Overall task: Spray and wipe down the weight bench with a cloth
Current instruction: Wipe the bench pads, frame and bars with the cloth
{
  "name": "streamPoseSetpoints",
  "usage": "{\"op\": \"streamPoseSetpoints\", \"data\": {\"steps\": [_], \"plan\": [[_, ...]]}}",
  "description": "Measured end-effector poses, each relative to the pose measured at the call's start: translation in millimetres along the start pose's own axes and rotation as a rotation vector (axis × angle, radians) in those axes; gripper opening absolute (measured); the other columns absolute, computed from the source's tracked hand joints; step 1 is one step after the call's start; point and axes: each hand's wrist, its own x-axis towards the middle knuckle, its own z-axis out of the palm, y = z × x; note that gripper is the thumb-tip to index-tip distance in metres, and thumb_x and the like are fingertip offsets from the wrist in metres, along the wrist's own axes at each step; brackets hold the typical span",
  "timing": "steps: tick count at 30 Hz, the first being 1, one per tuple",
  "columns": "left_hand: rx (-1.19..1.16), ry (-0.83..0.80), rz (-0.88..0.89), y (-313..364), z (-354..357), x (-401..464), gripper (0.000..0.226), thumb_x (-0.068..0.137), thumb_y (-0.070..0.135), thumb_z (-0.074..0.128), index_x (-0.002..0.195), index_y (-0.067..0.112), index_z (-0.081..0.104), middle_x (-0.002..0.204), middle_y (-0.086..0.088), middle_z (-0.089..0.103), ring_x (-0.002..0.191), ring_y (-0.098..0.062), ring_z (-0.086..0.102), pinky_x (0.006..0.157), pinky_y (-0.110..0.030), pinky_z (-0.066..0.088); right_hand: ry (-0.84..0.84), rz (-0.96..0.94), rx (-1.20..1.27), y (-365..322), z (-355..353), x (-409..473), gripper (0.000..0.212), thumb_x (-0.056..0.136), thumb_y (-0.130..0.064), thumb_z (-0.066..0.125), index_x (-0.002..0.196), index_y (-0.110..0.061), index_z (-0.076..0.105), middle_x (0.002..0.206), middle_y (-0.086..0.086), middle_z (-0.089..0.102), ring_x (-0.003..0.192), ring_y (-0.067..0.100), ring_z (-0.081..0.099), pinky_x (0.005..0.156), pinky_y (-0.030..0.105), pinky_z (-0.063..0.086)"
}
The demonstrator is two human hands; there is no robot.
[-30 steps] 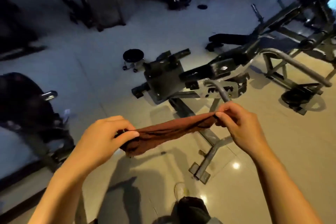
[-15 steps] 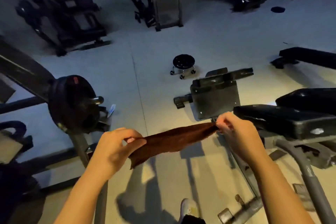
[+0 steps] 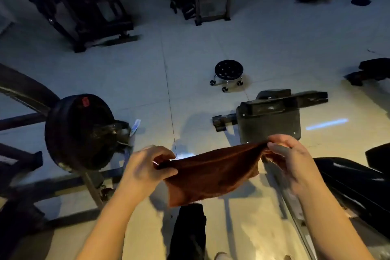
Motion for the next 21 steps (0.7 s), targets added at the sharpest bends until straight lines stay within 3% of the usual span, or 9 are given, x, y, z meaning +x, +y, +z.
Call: {"op": "streamPoseSetpoints", "data": {"steps": [6, 9, 13, 16, 18, 21], "plan": [[-0.037, 0.004, -0.049, -42.6, -28.3, 109.2, 0.011, 0.083, 0.021, 0.074, 0.080, 0.028, 0.066, 0.081, 0.011, 0.067, 0.079, -0.003, 0.062, 0.079, -0.025, 0.050, 0.020, 0.036, -0.063, -24.8, 72.2, 82.6, 0.022, 0.088, 0.008, 0.056, 0.103, -0.007, 0.062, 0.076, 0.014, 0.060, 0.067, 0.023, 0.055, 0.060, 0.028, 0.051], [0.016, -0.087, -0.053, -70.5, -58.3, 164.5, 0.005, 0.087, 0.024, 0.069, 0.083, 0.027, 0.068, 0.078, 0.010, 0.067, 0.076, -0.002, 0.061, 0.077, -0.026, 0.050, 0.002, 0.032, -0.292, -46.9, 119.9, 122.7, 0.020, 0.092, 0.001, 0.057, 0.102, -0.010, 0.069, 0.084, 0.013, 0.067, 0.075, 0.024, 0.060, 0.070, 0.032, 0.051], [0.019, -0.142, -0.009, -98.0, -97.1, 226.3, 0.012, 0.089, 0.024, 0.067, 0.083, 0.034, 0.064, 0.078, 0.013, 0.064, 0.074, 0.002, 0.059, 0.066, -0.013, 0.042, -0.091, 0.023, -0.434, -76.5, 177.6, 166.5, 0.021, 0.094, -0.003, 0.054, 0.098, -0.010, 0.074, 0.098, 0.012, 0.071, 0.091, 0.023, 0.062, 0.089, 0.037, 0.051], [0.027, -0.140, 0.011, -110.6, -120.6, 272.7, 0.013, 0.090, 0.023, 0.065, 0.085, 0.034, 0.062, 0.083, 0.014, 0.063, 0.075, 0.003, 0.058, 0.066, -0.011, 0.041, -0.166, -0.067, -0.530, -89.5, 216.1, 192.6, 0.016, 0.089, -0.003, 0.062, 0.101, -0.009, 0.070, 0.100, 0.005, 0.066, 0.094, 0.011, 0.061, 0.077, 0.015, 0.051], [-0.009, -0.097, 0.020, -116.1, -134.2, 301.9, 0.011, 0.088, 0.023, 0.067, 0.083, 0.032, 0.064, 0.083, 0.013, 0.063, 0.072, 0.004, 0.059, 0.068, -0.013, 0.044, -0.078, -0.203, -0.550, -91.6, 240.0, 211.8, 0.015, 0.086, -0.002, 0.066, 0.097, -0.011, 0.067, 0.094, -0.001, 0.062, 0.084, 0.002, 0.059, 0.063, 0.002, 0.044], [-0.060, -0.105, 0.021, -117.5, -158.6, 349.0, 0.015, 0.080, 0.023, 0.076, 0.082, 0.032, 0.065, 0.085, 0.010, 0.064, 0.074, -0.002, 0.060, 0.067, -0.017, 0.048, 0.008, -0.391, -0.619, -101.7, 275.3, 249.6, 0.015, 0.089, -0.006, 0.064, 0.092, -0.021, 0.064, 0.091, -0.003, 0.063, 0.081, -0.004, 0.060, 0.063, 0.006, 0.047]]}}
